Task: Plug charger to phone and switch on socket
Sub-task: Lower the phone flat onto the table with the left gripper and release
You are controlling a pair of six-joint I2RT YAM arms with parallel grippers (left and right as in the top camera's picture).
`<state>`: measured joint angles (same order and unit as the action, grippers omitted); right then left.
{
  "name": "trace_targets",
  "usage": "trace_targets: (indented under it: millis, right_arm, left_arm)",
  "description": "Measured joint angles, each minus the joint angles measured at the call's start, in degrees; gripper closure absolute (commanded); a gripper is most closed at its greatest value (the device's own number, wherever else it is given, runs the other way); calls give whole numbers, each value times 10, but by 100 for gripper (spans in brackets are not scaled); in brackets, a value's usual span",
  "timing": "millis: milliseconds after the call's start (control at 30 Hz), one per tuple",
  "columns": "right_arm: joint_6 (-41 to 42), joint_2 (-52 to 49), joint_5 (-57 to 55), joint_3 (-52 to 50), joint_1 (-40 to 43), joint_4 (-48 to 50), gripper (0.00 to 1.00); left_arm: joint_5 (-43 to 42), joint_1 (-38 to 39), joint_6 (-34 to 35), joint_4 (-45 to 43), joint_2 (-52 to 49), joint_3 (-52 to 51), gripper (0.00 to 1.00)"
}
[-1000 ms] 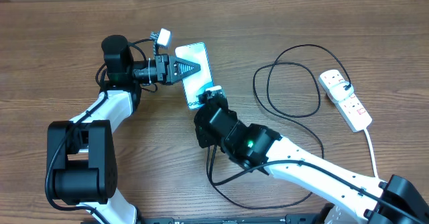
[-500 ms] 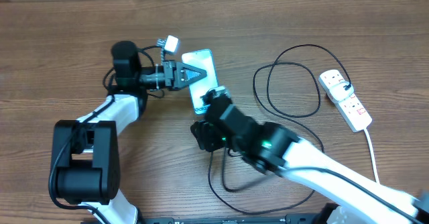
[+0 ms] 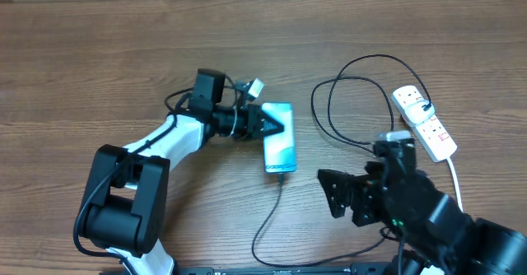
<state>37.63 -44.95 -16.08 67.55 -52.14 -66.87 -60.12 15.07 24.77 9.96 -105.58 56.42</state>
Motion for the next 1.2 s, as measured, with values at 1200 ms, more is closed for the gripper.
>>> trace_targets:
  millis: [1200]
  right_arm:
    - [123,-160,18,-16,0,28,0]
  left_arm:
    - [151,-33,-169,179,-62,15,70]
